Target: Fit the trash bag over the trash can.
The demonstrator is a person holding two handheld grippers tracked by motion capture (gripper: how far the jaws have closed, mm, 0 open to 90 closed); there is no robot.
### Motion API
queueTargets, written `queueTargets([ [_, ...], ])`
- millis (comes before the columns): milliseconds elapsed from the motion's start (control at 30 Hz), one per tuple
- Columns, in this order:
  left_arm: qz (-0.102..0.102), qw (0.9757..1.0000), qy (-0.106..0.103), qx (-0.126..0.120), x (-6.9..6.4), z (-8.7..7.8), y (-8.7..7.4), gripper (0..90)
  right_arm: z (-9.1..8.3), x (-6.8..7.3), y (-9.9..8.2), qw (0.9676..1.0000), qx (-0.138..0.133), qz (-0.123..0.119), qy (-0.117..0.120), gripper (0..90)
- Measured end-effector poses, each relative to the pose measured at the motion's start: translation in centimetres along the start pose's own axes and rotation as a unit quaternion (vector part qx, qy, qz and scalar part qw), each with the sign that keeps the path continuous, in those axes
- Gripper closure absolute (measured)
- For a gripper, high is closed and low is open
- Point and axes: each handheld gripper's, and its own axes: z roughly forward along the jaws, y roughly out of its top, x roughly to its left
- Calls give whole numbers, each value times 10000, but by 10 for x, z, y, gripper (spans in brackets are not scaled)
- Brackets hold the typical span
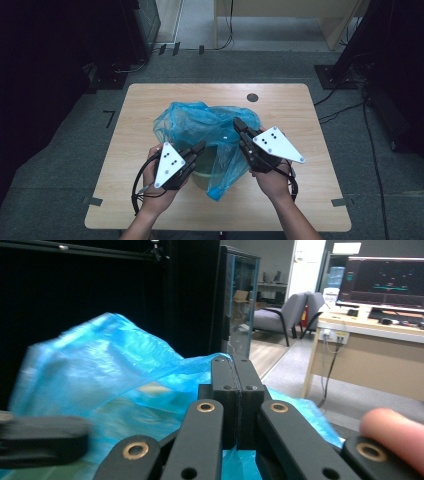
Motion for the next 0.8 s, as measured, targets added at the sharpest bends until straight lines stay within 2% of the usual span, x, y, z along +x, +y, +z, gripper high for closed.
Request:
queueTargets([
  [67,16,9999,48,-118,4,-11,-4,900,-3,-5,-1,10000,5,30,-68,900],
  [167,-77,9994,19,-344,9,-26,-9,900,-7,-12,-2,9999,14,33,-154,900],
  [300,123,9987,-33,-496,12,-46,-22,900,-12,-19,-6,9995,58,100,-277,900],
  [367,202,9987,-43,-462,13,-54,-29,900,-15,-23,-9,9994,91,117,-324,900],
  [500,214,9989,-209,-357,15,-65,-47,900,-20,-29,-19,9987,197,205,-411,900],
  [633,265,9984,-399,-294,11,-75,-65,900,-28,-35,-30,9980,266,303,-486,900],
  [700,286,9976,-507,-367,8,-81,-70,900,-34,-38,-33,9977,255,378,-511,900],
  [800,327,9975,-563,-282,7,-87,-77,900,-43,-40,-36,9975,248,343,-564,900],
])
